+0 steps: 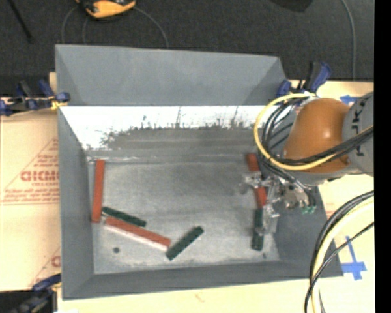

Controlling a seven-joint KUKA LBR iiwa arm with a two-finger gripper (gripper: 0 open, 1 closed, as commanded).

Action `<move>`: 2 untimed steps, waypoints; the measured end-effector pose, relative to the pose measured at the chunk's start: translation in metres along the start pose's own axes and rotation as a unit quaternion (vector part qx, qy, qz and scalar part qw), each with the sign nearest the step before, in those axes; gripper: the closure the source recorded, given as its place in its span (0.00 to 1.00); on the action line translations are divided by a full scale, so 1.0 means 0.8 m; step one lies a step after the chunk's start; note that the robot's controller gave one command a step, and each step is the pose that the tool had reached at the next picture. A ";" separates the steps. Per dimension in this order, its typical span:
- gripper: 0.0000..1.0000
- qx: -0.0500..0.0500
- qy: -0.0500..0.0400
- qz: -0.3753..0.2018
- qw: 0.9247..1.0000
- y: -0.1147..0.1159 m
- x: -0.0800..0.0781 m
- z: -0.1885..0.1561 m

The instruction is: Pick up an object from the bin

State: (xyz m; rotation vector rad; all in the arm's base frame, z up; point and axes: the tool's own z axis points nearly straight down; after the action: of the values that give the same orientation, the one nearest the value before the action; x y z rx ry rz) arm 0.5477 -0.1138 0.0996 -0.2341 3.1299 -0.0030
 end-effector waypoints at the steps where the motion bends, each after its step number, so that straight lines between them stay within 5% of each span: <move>1: 0.00 0.000 -0.002 -0.089 0.996 -0.025 -0.004 0.024; 2: 0.00 -0.001 -0.001 0.015 1.000 -0.031 0.012 0.024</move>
Offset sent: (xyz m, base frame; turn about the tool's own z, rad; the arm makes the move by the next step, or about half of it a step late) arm -0.0111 -0.0275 -0.0187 0.0411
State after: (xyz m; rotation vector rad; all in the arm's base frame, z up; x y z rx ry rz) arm 0.5416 -0.1395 0.0808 -0.1856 3.1314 0.0010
